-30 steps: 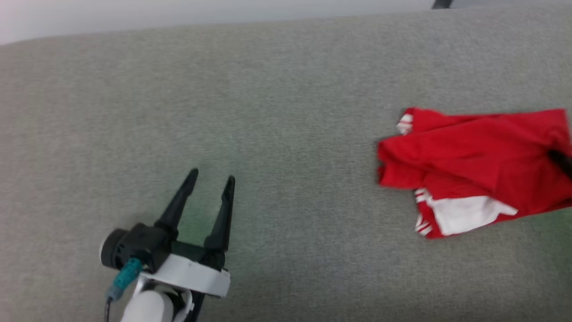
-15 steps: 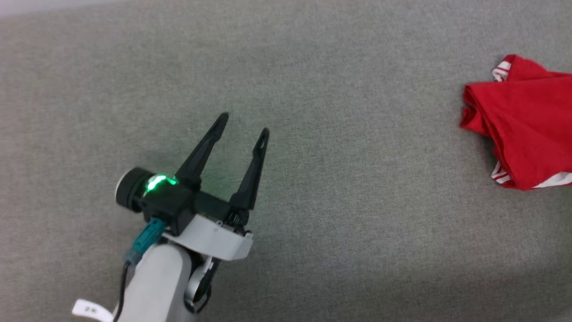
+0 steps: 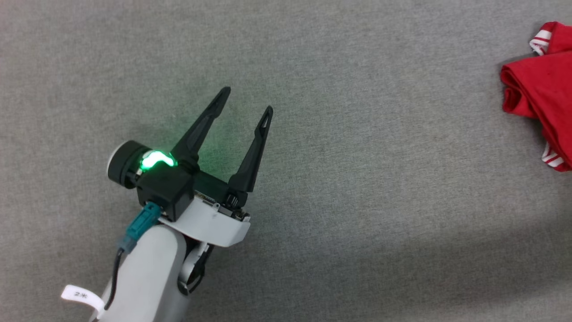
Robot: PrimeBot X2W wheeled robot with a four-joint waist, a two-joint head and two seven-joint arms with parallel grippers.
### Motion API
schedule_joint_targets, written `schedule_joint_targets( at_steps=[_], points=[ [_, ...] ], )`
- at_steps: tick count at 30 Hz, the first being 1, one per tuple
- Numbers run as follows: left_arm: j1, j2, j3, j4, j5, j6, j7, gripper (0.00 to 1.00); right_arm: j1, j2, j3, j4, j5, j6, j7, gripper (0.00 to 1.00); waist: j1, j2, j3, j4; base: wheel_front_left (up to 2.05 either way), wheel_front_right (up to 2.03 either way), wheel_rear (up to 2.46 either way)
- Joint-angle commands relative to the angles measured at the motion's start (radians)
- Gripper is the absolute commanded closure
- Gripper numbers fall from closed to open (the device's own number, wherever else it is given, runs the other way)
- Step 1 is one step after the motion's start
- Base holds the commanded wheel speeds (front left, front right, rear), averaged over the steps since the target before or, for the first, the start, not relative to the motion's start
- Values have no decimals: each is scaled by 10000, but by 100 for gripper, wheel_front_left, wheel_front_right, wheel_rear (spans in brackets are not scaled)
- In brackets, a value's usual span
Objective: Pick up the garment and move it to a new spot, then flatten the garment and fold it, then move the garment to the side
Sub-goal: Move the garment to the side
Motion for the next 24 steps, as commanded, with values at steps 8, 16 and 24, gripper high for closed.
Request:
schedule_joint_targets(
  at_steps=[8,16,24],
  points=[
    [-91,6,113,-175,322,-22,2,0,-760,342,357,1070,-614,-17,-585,83,0,0,198,120,0,0,0],
    [281,-282,298,-135,119,-19,2,0,-833,376,734,1505,-665,-17,-1190,0,0,0,-629,325,0,0,0],
    [1222,-541,1047,380,171,-11,2,0,-137,1003,1859,730,-176,-17,-1585,0,0,0,-2052,929,0,0,0]
  ],
)
